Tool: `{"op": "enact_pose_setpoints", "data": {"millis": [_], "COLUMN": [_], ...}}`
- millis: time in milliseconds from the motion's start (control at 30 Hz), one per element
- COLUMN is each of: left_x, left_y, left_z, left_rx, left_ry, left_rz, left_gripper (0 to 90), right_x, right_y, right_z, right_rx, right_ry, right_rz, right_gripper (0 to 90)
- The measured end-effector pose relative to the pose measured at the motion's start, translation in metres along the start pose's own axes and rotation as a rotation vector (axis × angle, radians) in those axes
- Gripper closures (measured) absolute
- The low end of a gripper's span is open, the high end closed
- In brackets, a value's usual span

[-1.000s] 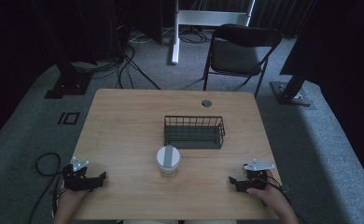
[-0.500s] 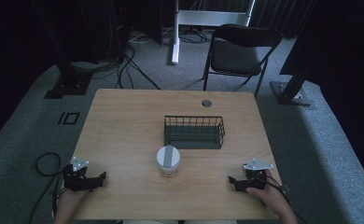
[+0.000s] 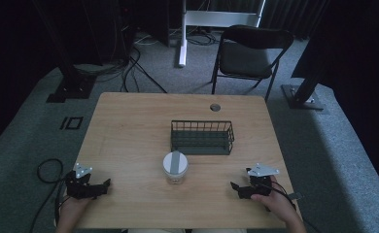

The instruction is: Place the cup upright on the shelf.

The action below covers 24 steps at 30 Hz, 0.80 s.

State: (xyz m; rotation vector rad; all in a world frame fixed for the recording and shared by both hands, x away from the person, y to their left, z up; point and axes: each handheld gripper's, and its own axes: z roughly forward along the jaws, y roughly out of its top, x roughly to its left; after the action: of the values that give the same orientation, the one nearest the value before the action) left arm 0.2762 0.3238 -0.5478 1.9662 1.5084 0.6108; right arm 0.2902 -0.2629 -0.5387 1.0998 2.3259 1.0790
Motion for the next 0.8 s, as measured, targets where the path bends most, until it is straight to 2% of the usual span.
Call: {"op": "enact_pose_setpoints", "data": {"millis": [433, 800], "left_x": [0.0, 0.0], "left_y": [0.0, 0.0], "left_z": [0.0, 0.0], "left_rx": [0.0, 0.0], "left_ry": [0.0, 0.0], "left_rz": [0.0, 0.0], "left_gripper": [0.6, 0.6], "right_x": [0.018, 0.036], "right_y": [0.016, 0.026], "right_z": [0.011, 0.024], "right_rx": [-0.036, -0.034], "right_ry": [0.063, 0.117], "right_rz": [-0.036, -0.068], "right_gripper": [11.0, 11.1]}}
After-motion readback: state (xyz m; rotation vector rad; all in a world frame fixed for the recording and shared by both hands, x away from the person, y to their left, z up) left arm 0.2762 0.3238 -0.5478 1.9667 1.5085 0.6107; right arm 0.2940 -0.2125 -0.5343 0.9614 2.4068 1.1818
